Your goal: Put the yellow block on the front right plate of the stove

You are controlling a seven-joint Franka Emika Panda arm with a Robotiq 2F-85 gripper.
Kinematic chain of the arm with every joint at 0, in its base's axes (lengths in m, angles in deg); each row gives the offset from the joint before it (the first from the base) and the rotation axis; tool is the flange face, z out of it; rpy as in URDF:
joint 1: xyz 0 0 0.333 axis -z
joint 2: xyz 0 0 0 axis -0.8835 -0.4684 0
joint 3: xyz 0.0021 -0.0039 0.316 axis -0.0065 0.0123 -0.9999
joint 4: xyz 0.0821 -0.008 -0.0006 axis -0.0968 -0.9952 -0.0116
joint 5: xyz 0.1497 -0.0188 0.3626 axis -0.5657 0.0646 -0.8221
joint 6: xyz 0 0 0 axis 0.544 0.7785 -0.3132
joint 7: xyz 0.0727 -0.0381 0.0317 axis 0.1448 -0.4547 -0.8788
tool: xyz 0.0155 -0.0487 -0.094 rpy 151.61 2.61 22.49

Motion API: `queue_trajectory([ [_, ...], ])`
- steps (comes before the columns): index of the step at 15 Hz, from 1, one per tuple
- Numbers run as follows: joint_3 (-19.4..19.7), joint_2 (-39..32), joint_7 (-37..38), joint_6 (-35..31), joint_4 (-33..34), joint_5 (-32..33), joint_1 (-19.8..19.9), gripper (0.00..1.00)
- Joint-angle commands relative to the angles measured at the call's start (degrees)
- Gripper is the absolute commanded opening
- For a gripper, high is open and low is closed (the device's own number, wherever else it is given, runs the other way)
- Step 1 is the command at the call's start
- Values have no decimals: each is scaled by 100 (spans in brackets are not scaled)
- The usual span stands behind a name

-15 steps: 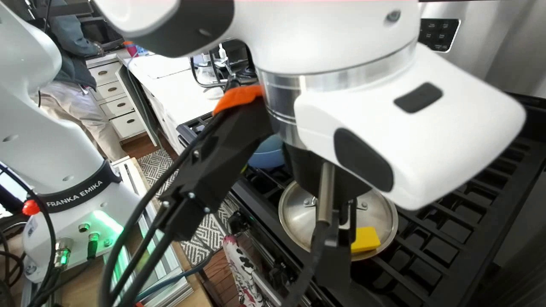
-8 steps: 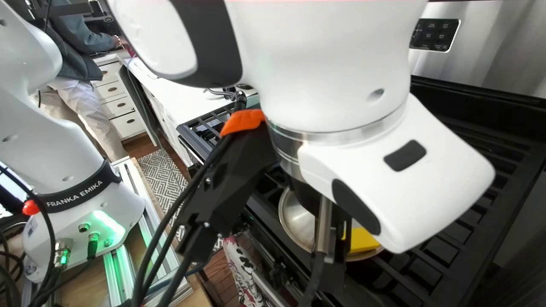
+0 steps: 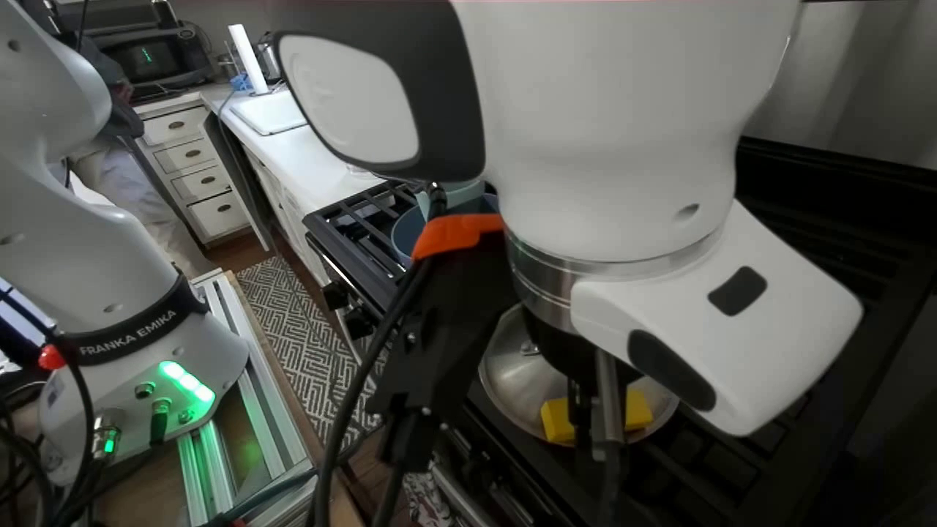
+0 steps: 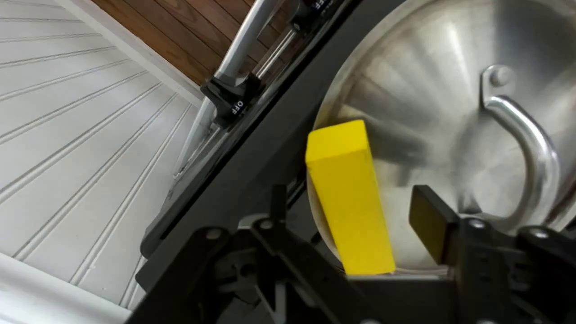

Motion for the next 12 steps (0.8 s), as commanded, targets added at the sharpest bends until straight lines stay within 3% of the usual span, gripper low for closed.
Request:
queue_trajectory([
  [1, -259, -261, -343, 163, 289, -210, 271, 42],
  [6, -243, 101, -159, 224, 98, 342, 290, 8],
  [12, -201, 1437, 67, 449, -197, 1938, -101, 8],
])
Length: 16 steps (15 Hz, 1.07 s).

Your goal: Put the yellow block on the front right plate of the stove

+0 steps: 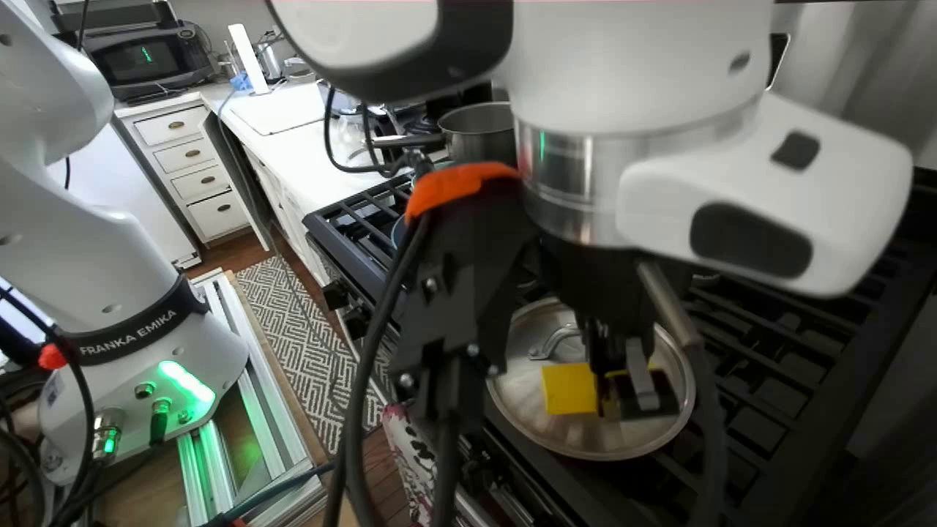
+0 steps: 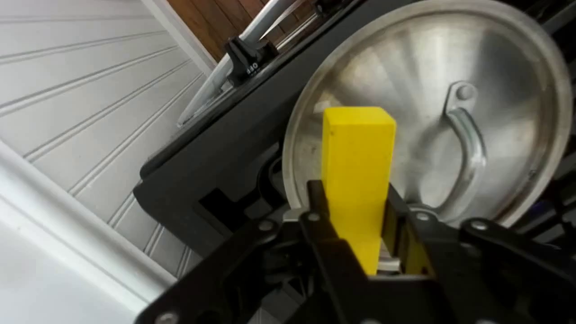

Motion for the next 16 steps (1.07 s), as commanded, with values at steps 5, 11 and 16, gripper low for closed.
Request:
queue_trajectory([
  [5, -318, 1291, 255, 871, 662, 842, -894, 8],
  [11, -245, 1326, 191, 1226, 788, 673, -1116, 31],
  [16, -195, 905, -357, 922, 1340, 580, -1222, 8],
])
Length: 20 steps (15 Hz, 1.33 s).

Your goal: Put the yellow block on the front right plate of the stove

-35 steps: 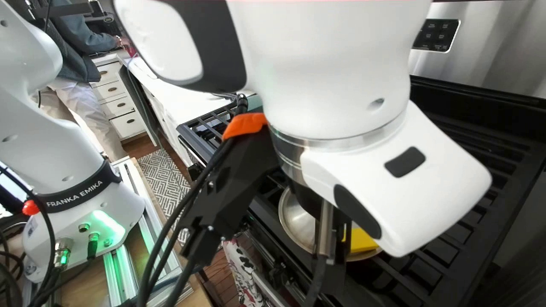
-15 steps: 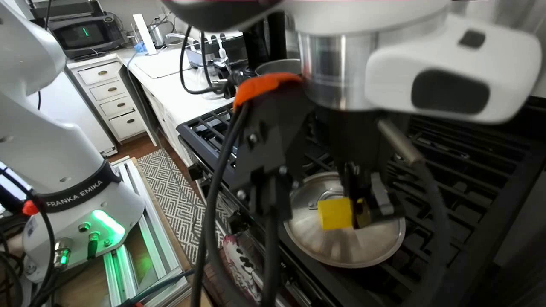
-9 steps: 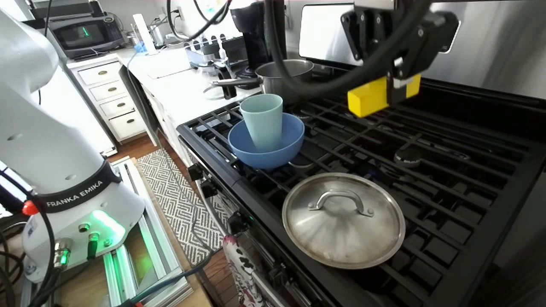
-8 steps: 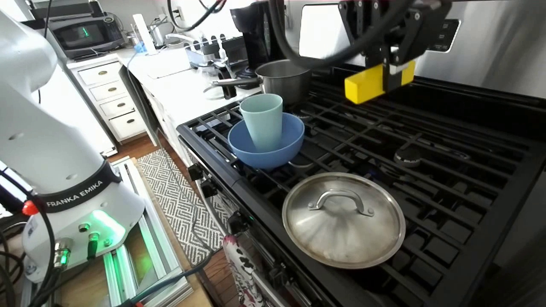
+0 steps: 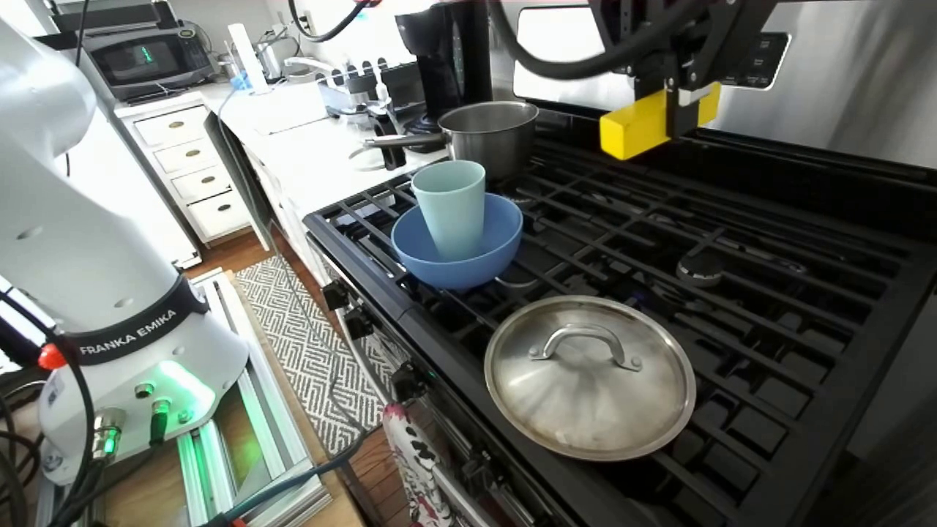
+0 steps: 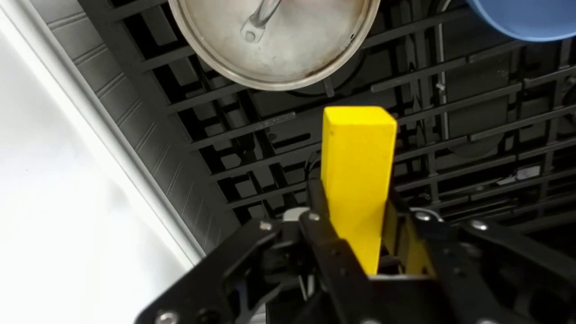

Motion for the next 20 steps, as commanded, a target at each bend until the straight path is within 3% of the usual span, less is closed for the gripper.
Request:
queue_trajectory([
  [1, 80, -711, -446, -295, 880, -37, -172, 8],
  [4, 35, -1538, -828, -189, 1888, -529, -197, 8],
  [9, -359, -2955, -1128, 766, 3417, -1128, 360, 8],
  [10, -386, -2302, -899, 300, 2615, -795, 248, 8],
  [11, -453, -2508, -898, 336, 2784, -798, 328, 31],
  [13, -489, -2559, -897, 300, 2776, -794, 356, 31],
  [14, -489, -2514, -899, 301, 2761, -797, 349, 8],
  [20, -774, -3576, -917, 672, 3517, -846, 575, 8],
])
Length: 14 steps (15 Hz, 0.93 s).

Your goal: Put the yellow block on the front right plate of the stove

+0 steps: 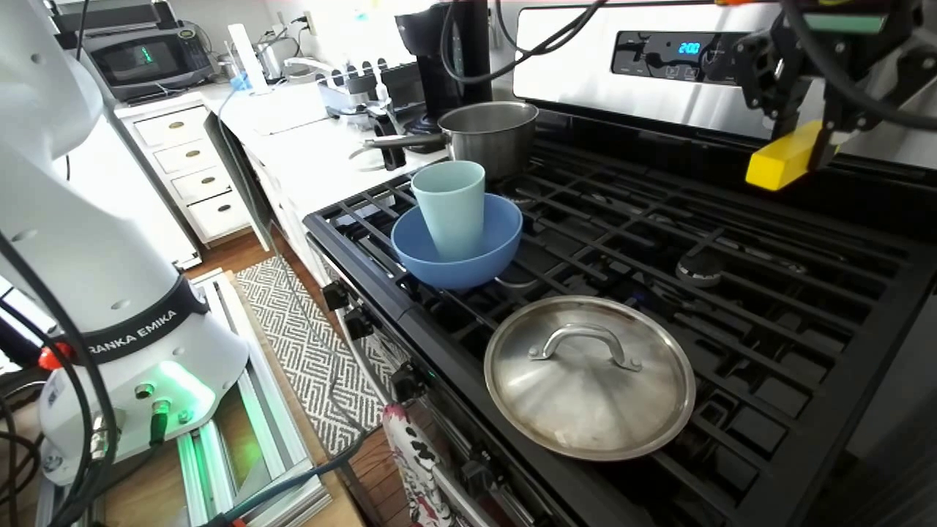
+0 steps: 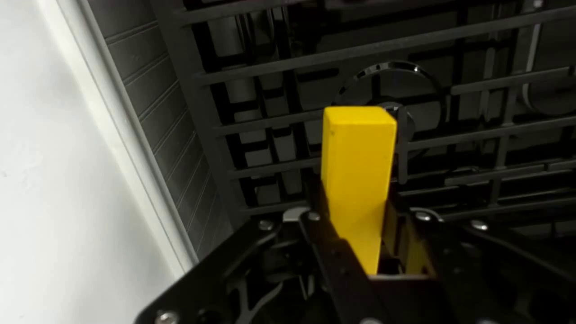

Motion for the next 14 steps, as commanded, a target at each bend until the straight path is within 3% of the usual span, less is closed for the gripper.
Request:
queue_trajectory([
  [1, -297, -783, 63, 305, 784, 50, 258, 8],
  [6, -522, -1366, -123, 432, 1512, 302, 459, 8],
  [7, -649, -1339, -274, 520, 1555, 164, 574, 8],
  [8, -586, -1205, -7, 208, 1180, 256, 447, 8],
  [9, -621, -1238, -25, 227, 1239, 247, 485, 31],
  [10, -630, -1243, -25, 227, 1238, 244, 497, 31],
  [11, -632, -1243, -24, 227, 1237, 243, 497, 8],
  [14, -846, -1430, -455, 86, 1314, 160, 592, 8],
])
